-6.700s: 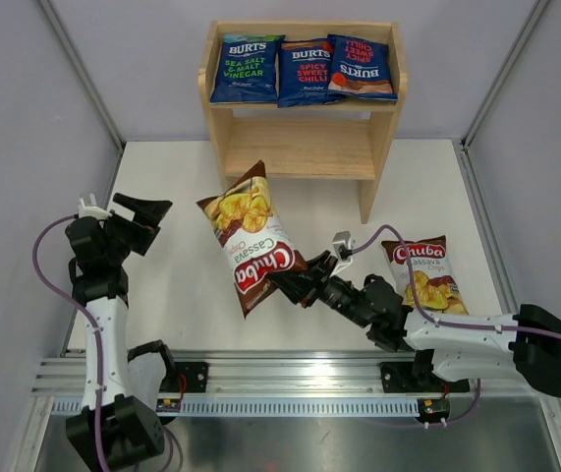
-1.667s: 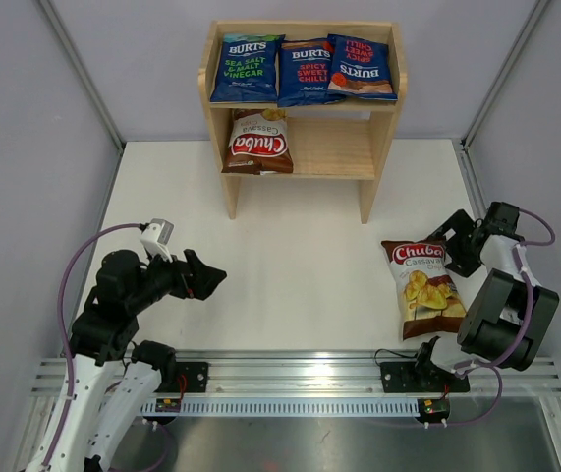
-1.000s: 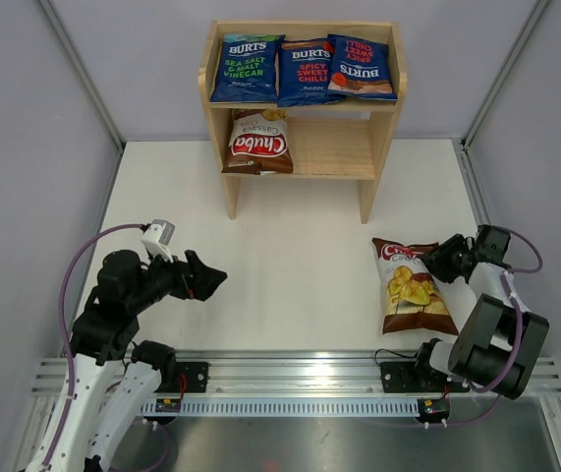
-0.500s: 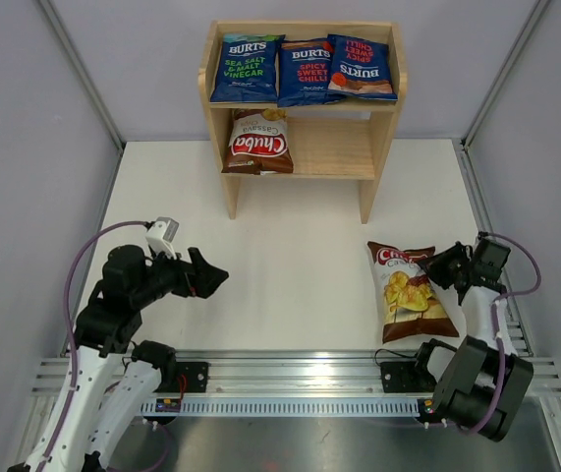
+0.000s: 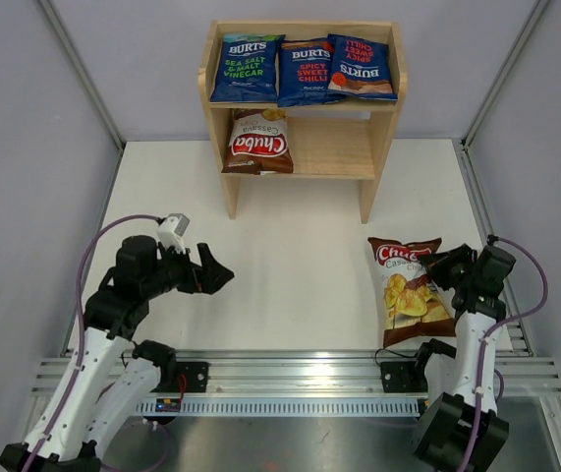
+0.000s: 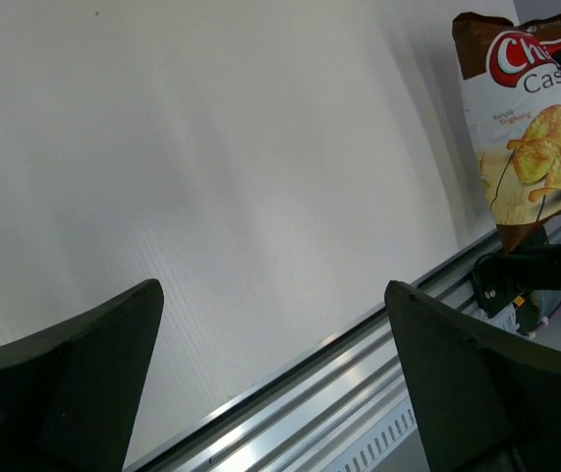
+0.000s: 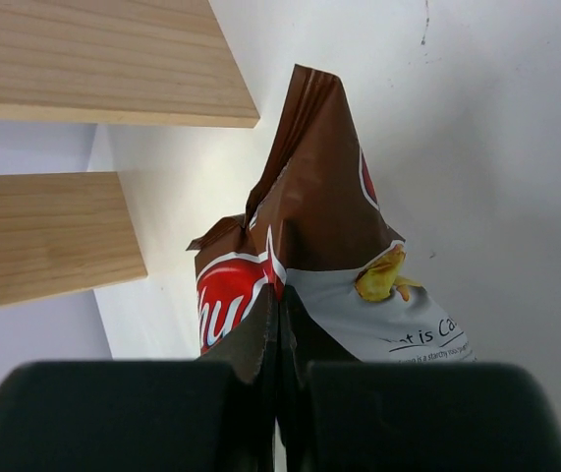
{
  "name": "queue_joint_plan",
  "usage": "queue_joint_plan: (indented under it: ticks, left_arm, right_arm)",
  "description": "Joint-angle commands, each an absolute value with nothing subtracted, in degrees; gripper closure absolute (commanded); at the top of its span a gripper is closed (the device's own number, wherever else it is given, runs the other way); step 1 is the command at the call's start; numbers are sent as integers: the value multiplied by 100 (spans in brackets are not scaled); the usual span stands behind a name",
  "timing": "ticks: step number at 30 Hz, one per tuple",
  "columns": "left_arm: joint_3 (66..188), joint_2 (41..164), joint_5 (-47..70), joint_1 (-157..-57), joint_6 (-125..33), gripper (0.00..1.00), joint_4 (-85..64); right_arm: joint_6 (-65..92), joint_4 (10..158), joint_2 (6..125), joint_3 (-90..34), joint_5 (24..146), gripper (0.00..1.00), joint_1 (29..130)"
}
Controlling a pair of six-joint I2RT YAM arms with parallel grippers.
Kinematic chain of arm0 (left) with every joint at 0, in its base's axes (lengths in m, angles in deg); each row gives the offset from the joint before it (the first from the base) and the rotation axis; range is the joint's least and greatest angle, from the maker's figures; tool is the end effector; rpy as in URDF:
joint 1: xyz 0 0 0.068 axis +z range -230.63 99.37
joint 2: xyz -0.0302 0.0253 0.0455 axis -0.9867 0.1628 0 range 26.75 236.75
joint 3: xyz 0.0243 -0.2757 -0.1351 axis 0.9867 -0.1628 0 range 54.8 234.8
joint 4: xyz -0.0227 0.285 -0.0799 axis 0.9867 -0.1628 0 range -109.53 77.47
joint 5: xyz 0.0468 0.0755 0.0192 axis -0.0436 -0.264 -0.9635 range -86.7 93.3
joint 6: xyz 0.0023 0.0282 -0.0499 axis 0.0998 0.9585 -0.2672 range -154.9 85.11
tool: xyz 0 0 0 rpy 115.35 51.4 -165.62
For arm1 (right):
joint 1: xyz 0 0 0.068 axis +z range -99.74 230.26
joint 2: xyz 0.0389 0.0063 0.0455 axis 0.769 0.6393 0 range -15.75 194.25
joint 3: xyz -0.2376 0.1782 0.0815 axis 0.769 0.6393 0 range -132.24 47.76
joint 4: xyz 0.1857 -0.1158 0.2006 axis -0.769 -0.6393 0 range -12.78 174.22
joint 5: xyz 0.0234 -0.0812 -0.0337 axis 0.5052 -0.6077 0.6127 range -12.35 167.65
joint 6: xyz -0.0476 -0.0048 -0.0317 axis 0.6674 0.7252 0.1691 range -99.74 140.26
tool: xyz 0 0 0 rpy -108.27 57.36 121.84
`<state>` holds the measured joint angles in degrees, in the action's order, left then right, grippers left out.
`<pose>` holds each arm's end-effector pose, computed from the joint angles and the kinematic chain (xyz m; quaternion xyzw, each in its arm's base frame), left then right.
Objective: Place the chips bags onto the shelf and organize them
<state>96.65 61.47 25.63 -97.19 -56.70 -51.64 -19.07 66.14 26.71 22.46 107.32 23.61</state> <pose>0.1305 -0.0549 0.3199 0.0545 0.8614 -0.3162 0.3937 0.1658 -0.0608 0.2270 0.3686 0.7841 0.2750 0.4167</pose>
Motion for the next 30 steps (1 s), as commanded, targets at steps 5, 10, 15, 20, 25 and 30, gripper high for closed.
queue_joint_plan:
  ticks: [5,10,15,20,25,30]
  left_arm:
    - [9471,6927,2080,-11494,-6521,1,-3568]
    - [9269,7517,2541,-12659,-7214,1,-1758]
    - [9907,8229,3239,-12765,-7253,1,-1068]
    - [10884,8282,2923,-12625,-6672,1,-2418]
    - [11491,8484,3581,-12089,-6461,1,-3185]
    - [11922,8923,4294,-12237,-6085,1,-3528]
  right_arm:
    - [-3080,6419,1565,1911,10691,100,2355]
    - [-3021,6419,1571,1289,11427,100,2354]
    - [-1793,6183,1958,542,12545,100,2538]
    - [-1306,6383,1879,355,12941,100,3232]
    - [-1033,6664,1809,109,13617,100,3787]
    - [-1007,6954,1773,21,14100,100,4121]
